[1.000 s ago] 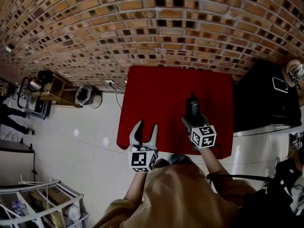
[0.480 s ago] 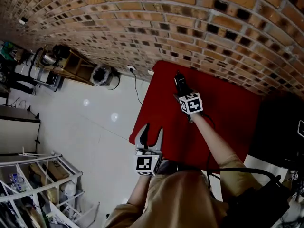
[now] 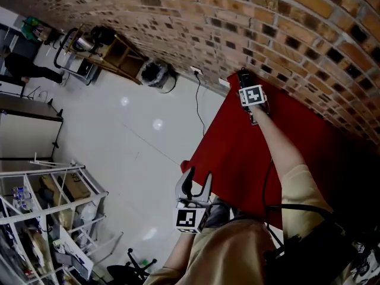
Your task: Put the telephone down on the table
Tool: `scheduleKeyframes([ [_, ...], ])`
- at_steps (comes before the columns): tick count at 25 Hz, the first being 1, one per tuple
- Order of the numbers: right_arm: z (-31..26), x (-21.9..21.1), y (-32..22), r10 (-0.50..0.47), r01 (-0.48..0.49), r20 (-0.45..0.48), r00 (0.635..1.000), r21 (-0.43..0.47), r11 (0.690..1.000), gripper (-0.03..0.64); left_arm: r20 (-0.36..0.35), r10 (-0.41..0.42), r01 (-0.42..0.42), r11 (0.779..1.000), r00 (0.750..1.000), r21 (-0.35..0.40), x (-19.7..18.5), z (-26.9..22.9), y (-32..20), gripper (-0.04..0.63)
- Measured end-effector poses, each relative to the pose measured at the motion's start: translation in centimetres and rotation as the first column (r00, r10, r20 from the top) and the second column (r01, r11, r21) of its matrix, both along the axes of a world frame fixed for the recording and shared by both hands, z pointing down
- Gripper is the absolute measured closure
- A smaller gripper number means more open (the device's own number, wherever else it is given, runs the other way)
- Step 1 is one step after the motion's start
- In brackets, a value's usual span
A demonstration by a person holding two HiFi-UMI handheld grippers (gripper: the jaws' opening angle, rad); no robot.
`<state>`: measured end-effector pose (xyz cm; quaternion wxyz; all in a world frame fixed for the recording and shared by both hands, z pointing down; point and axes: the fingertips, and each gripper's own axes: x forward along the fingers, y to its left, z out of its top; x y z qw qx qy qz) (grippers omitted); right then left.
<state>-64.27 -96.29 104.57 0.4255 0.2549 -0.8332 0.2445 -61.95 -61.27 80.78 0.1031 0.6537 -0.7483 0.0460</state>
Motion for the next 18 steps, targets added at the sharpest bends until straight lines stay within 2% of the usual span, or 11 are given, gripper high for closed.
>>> scheduleKeyframes([
  [1, 1.4, 0.4, 0.8, 0.013, -0.017, -0.065, 0.998, -0.061, 0.998, 0.301, -0.009, -0.008, 0.008, 1.000, 1.000, -0.009, -0.5, 0.2, 0.6, 0.394],
  [3, 2.7, -0.4, -0.1, 0.020, -0.022, -0.049, 0.999, -0.024, 0.999, 0.297, -0.029, -0.016, 0.015, 0.999, 0.999, -0.042, -0.8, 0.7, 1.6, 0.394],
  [5, 3.2, -1.5, -1.7, 0.023, -0.025, 0.057, 0.998, 0.036, 0.999, 0.273, -0.036, -0.016, 0.014, 0.999, 0.999, -0.045, -0.7, 0.7, 2.2, 0.394],
  [7, 1.6, -2.2, -2.2, 0.016, -0.028, 0.168, 0.986, 0.065, 0.998, 0.128, -0.040, -0.011, 0.009, 0.999, 0.999, -0.039, -0.7, 0.4, 2.2, 0.394],
  [9, -1.7, -1.7, -1.1, -0.018, -0.007, 0.236, 0.972, 0.103, 0.995, 0.109, -0.039, -0.001, 0.000, 1.000, 0.999, -0.016, -0.7, -0.5, 1.8, 0.394],
  [11, -5.7, 0.1, 0.5, -0.061, 0.006, 0.311, 0.949, 0.175, 0.985, 0.110, -0.018, 0.013, -0.012, 0.999, 1.000, 0.047, -0.6, -2.4, 1.0, 0.394],
  [13, -11.8, 3.1, 2.8, -0.085, -0.029, 0.425, 0.901, 0.254, 0.967, 0.117, -0.011, 0.027, -0.026, 0.997, 1.000, 0.077, 0.1, -5.0, 0.4, 0.394],
  [15, -18.7, 7.4, 5.6, -0.105, -0.093, 0.545, 0.832, 0.324, 0.941, 0.129, -0.021, 0.048, -0.046, 0.996, 0.999, 0.075, 1.2, -7.7, -0.1, 0.394],
  [18, -28.4, 15.1, 10.1, -0.153, -0.190, 0.651, 0.743, 0.425, 0.885, 0.130, -0.014, 0.088, -0.085, 0.985, 0.996, 0.149, 2.9, -11.4, -2.1, 0.394],
])
